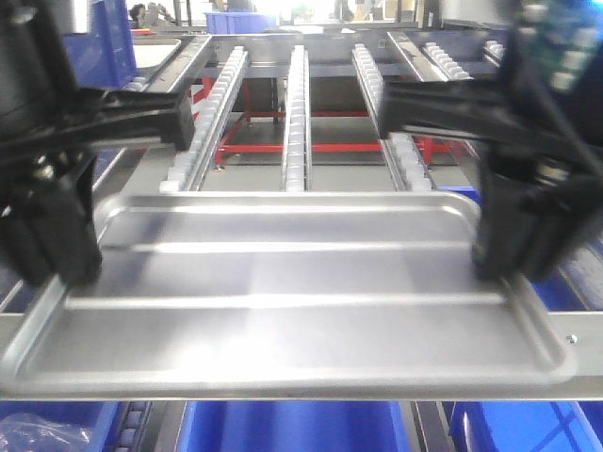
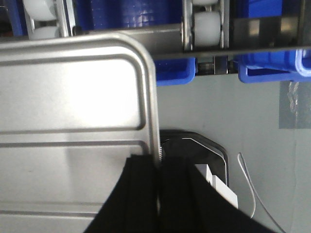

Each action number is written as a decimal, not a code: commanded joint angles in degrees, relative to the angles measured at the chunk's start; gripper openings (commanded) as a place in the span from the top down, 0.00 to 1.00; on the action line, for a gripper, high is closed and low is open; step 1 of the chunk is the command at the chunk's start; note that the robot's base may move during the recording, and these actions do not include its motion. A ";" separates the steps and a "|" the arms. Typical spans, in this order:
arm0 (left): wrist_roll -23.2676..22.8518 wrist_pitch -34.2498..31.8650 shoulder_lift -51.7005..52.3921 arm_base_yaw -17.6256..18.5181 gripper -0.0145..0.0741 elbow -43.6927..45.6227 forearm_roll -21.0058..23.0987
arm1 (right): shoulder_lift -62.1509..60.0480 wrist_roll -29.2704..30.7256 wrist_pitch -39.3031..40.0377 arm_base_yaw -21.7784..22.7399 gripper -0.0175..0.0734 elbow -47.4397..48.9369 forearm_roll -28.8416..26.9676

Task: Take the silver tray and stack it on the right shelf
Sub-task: 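Lift the tray with both grippers and pull it toward the robot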

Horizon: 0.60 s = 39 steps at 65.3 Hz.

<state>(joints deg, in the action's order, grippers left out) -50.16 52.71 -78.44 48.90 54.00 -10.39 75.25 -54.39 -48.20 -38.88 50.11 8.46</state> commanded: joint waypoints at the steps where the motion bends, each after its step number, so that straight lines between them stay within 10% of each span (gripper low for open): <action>1: -3.33 0.96 3.65 2.70 0.95 -0.67 -1.95 | -5.03 -2.50 0.44 -0.86 0.75 -1.21 2.08; 39: -4.96 4.37 4.27 4.83 0.95 -0.91 -4.36 | -3.93 -5.75 -3.00 -5.96 0.74 -3.14 5.11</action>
<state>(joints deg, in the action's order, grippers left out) -54.17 55.26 -76.04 53.39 51.94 -12.15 71.98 -60.19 -48.82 -44.85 45.80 9.75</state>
